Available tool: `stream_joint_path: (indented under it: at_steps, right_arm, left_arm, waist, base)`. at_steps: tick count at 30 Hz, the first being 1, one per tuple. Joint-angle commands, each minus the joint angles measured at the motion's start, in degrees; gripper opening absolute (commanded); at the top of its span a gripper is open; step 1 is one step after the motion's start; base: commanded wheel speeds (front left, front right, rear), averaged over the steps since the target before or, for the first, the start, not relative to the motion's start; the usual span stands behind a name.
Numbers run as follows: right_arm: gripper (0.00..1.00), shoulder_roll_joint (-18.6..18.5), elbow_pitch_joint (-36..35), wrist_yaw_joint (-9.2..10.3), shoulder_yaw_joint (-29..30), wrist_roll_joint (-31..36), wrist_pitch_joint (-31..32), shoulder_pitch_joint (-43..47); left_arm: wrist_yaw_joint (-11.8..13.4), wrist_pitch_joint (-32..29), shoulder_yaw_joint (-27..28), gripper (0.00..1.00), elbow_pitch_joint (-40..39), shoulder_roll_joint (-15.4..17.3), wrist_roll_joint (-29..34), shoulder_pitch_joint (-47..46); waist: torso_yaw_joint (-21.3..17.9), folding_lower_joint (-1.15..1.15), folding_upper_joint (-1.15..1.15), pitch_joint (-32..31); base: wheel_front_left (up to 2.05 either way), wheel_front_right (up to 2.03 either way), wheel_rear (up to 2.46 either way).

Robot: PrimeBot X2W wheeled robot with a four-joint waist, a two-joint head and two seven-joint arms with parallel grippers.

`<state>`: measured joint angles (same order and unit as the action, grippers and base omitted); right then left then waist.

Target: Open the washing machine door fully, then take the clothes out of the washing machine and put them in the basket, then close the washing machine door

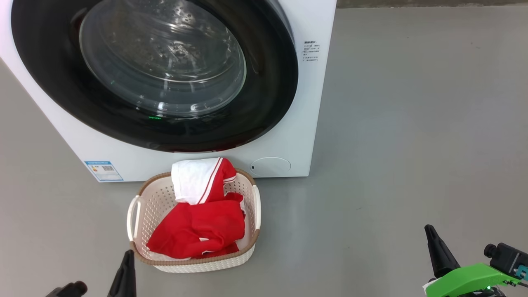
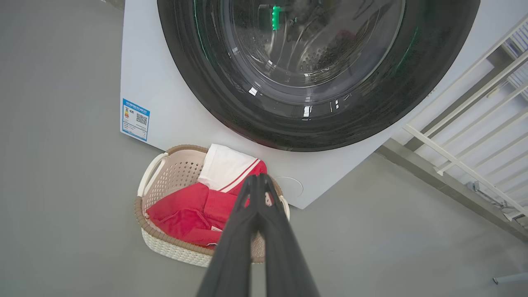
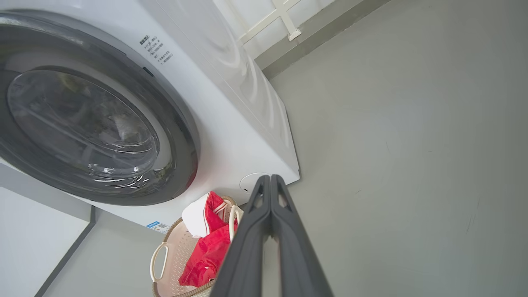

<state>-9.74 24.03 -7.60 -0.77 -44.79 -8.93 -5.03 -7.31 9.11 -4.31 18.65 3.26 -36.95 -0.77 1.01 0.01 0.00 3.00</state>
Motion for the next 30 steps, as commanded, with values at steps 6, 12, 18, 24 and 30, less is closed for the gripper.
stream_joint_path:
  at_steps: [6,12,18,24,30]
  right_arm:
    - [0.00,0.00,-2.14,0.03,0.77,-3.94,1.06,-1.09]
    - [0.00,0.48,-2.70,0.04,1.24,-7.01,2.08,-1.09]
    - [0.00,0.96,-3.25,0.05,1.70,-10.05,3.09,-1.10]
    - [0.00,1.45,-3.81,0.05,2.17,-13.12,4.11,-1.10]
    - [0.00,1.93,-4.36,0.06,2.63,-16.17,5.12,-1.11]
  left_arm:
    - [-0.06,-1.04,1.50,0.00,-1.78,0.76,-4.58,-2.40]
    - [-0.06,-2.00,2.07,0.00,-1.98,0.74,-8.23,-2.60]
    - [-0.07,-2.96,2.65,0.00,-2.18,0.72,-11.85,-2.81]
    - [-0.08,-3.93,3.24,0.00,-2.38,0.69,-15.49,-3.02]
    - [-0.09,-4.90,3.84,0.00,-2.59,0.66,-19.10,-3.22]
  waist:
    - [-0.07,-0.01,0.00,-0.19]
    - [-0.13,-0.01,0.00,-0.37]
    - [-0.20,-0.01,0.00,-0.56]
    - [-0.27,-0.01,0.00,-0.75]
    - [-0.33,-0.01,0.00,-0.93]
  base:
    - [0.00,0.00,0.00]
    - [0.00,0.00,0.00]
    - [0.00,0.00,0.00]
    - [0.00,0.00,0.00]
    - [0.00,0.00,0.00]
